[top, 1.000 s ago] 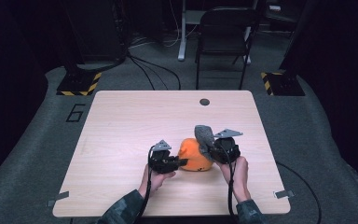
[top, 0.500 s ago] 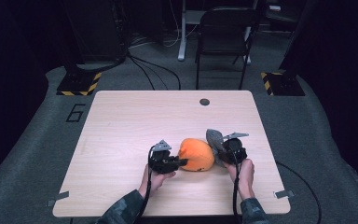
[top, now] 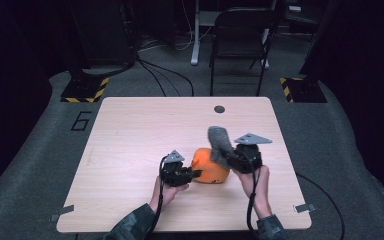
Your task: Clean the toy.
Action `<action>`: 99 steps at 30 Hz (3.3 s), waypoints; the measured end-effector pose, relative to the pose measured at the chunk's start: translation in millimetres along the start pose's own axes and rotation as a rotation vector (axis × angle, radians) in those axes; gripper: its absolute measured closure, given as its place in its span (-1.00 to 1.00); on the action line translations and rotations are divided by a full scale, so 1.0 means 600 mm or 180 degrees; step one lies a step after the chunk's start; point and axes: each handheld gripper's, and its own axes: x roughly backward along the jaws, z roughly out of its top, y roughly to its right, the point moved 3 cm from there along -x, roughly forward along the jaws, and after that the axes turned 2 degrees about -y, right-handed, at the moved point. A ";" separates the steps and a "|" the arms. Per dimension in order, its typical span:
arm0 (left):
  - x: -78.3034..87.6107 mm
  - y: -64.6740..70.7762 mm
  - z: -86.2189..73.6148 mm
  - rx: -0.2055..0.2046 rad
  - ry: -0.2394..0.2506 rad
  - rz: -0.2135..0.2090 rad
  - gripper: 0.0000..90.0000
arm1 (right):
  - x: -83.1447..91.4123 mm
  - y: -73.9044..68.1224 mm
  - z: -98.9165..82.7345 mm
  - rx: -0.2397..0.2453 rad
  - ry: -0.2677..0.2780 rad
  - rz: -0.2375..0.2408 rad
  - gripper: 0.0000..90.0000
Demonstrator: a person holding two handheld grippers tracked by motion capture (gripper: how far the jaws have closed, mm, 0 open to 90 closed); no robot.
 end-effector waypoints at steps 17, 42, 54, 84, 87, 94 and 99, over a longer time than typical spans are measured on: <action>-0.003 -0.003 -0.003 -0.0004 0.0005 0.0005 0.66 | -0.043 0.018 -0.041 0.0104 -0.0466 -0.0208 0.64; -0.003 -0.003 -0.003 -0.0008 0.0021 -0.0036 0.66 | -0.109 0.116 -0.138 -0.0393 -0.1174 -0.0464 0.64; -0.003 -0.004 -0.002 -0.0008 0.0030 -0.0036 0.66 | -0.051 0.113 -0.087 -0.0397 -0.0771 -0.0483 0.64; -0.005 -0.003 -0.004 -0.0077 -0.0003 0.0002 0.66 | -0.051 -0.017 -0.025 -0.0087 -0.0226 0.0232 0.63; -0.005 -0.003 -0.004 -0.0082 -0.0007 -0.0005 0.66 | -0.047 -0.013 -0.028 0.0005 -0.0297 0.0110 0.63; -0.006 -0.001 -0.004 -0.0063 0.0005 -0.0026 0.65 | -0.043 0.004 -0.035 0.0005 -0.0410 -0.0001 0.63; -0.006 0.000 -0.004 -0.0050 0.0016 -0.0031 0.65 | -0.041 0.017 -0.040 -0.0012 -0.0464 -0.0116 0.62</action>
